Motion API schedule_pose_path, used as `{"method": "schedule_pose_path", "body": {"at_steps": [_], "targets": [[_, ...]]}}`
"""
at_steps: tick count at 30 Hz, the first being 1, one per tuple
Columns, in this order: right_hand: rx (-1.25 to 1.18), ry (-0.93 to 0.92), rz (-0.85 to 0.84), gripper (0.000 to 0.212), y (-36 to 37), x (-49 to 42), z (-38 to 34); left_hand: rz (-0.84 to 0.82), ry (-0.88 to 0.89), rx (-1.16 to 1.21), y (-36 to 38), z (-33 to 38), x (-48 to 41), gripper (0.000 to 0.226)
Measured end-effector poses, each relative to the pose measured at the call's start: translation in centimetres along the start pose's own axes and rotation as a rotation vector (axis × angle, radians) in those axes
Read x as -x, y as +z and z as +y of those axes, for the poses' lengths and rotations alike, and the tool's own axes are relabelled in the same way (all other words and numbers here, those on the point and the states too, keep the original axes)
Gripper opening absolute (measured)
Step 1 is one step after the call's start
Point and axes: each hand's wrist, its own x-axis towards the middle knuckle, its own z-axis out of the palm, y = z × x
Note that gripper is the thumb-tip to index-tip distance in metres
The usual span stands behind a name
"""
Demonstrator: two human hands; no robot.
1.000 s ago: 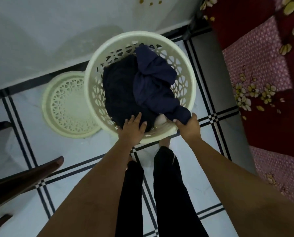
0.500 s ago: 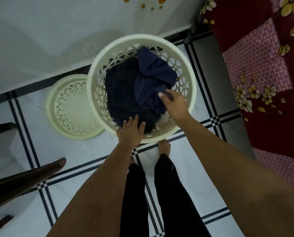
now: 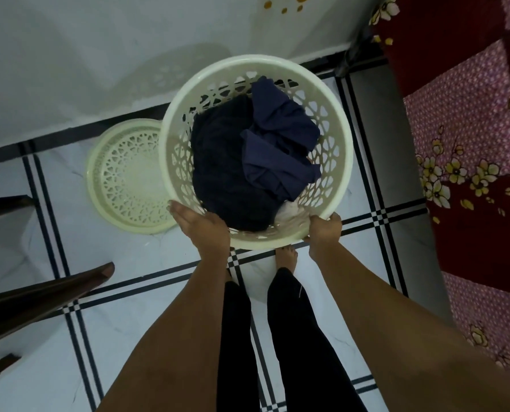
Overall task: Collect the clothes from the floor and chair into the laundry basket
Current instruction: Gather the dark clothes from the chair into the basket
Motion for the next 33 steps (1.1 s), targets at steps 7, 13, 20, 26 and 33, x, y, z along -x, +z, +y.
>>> {"method": "schedule_pose_path", "body": {"at_steps": [7,13,20,26,33], "targets": [[-0.098,0.025,-0.029,0.034,-0.2,-1.2,-0.8,0.078,-0.468,0.306,0.6,1.4,-0.3,0.046],[-0.1,-0.058,-0.073,0.03,-0.2,-3.1,-5.0,0.085,-0.505,0.405,2.6,3.6,-0.1,0.051],[-0.108,-0.144,-0.175,0.03,1.1,-5.9,-10.5,-0.007,-0.424,0.468,5.0,6.1,-2.8,0.047],[-0.171,-0.134,-0.235,0.035,2.2,-5.4,-10.2,-0.124,-0.363,0.557,4.4,7.1,-4.0,0.045],[0.163,-0.126,-0.381,0.047,3.8,0.2,-4.5,-0.205,-0.361,0.415,2.2,4.8,-3.2,0.043]]}}
